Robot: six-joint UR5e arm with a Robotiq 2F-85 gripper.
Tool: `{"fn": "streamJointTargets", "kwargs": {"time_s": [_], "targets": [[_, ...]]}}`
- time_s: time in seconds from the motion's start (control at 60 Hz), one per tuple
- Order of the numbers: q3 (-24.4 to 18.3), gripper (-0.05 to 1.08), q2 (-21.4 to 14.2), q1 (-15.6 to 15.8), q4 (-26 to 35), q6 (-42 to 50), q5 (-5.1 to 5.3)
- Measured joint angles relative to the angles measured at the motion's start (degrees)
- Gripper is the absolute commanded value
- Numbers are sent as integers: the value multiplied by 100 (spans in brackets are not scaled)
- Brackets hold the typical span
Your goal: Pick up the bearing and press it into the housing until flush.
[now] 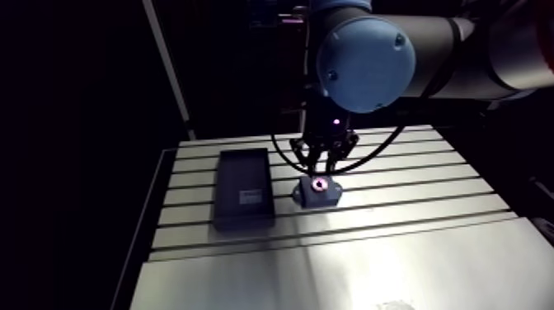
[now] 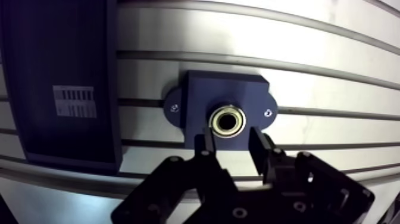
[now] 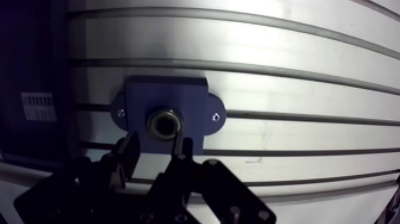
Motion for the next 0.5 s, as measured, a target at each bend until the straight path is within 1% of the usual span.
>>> {"fn": "streamJointTargets", "kwargs": {"time_s": [0.233, 0.5], "targets": [[11, 87, 7, -7, 1, 4, 50], [8, 87, 38, -15, -8, -2, 53]]}}
